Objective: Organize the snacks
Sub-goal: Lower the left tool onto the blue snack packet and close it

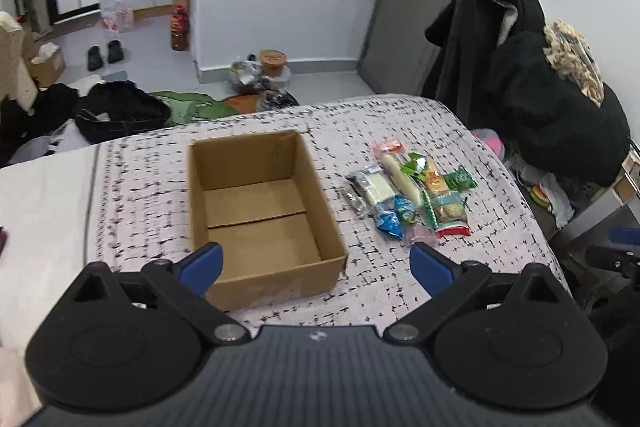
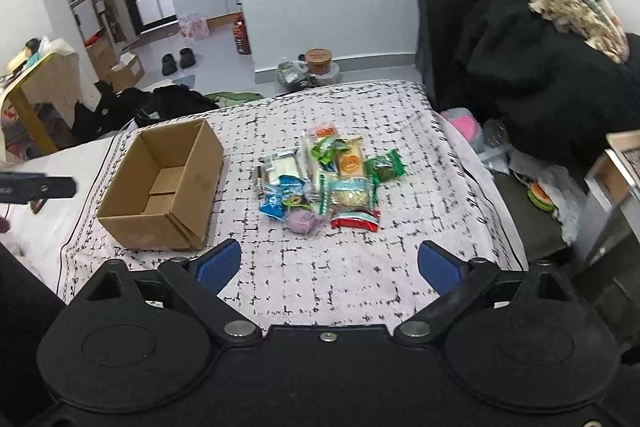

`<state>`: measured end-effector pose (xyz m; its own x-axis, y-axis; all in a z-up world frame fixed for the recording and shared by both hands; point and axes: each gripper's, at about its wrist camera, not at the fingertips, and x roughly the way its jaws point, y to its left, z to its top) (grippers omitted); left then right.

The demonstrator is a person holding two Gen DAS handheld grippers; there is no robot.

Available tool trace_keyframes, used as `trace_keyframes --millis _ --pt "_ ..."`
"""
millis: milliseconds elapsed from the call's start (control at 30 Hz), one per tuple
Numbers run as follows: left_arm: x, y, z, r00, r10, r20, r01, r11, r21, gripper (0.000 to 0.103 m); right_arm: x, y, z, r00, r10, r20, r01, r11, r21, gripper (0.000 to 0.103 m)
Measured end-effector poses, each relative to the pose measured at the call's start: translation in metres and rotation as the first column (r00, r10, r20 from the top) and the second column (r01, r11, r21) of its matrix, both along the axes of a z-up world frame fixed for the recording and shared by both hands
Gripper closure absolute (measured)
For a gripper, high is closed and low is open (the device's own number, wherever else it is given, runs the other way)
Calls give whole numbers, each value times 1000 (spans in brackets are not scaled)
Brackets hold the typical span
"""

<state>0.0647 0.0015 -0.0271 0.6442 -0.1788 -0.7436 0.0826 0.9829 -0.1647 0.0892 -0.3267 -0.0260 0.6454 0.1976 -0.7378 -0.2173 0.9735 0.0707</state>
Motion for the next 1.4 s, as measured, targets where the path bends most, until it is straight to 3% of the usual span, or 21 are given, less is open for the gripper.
trace_keyframes --millis 200,333,467,967,1133,1267,1400 --pt "31 -14 -10 998 -67 -1 67 998 15 4 17 9 -10 1000 6 -28 -6 1000 -7 10" --pt "53 -27 -15 993 -115 -13 115 993 20 4 29 8 -16 999 -18 -27 19 1000 2 1" --pt "74 -41 -25 988 -151 -23 152 988 38 4 43 6 -25 998 -37 -45 38 999 9 0" --pt "136 -85 -79 950 -289 -119 288 957 -27 7 93 0 -53 989 -125 -81 127 992 10 0" --pt "152 -94 -94 933 -330 -142 326 944 -48 16 108 2 -62 986 -134 -105 135 991 4 1" --pt "167 -100 -110 922 -336 -191 333 942 -51 33 120 6 -69 985 -126 -119 125 992 -14 1" --pt "177 -108 -125 905 -355 -234 353 934 -52 43 132 9 -76 983 -129 -131 127 992 -28 1"
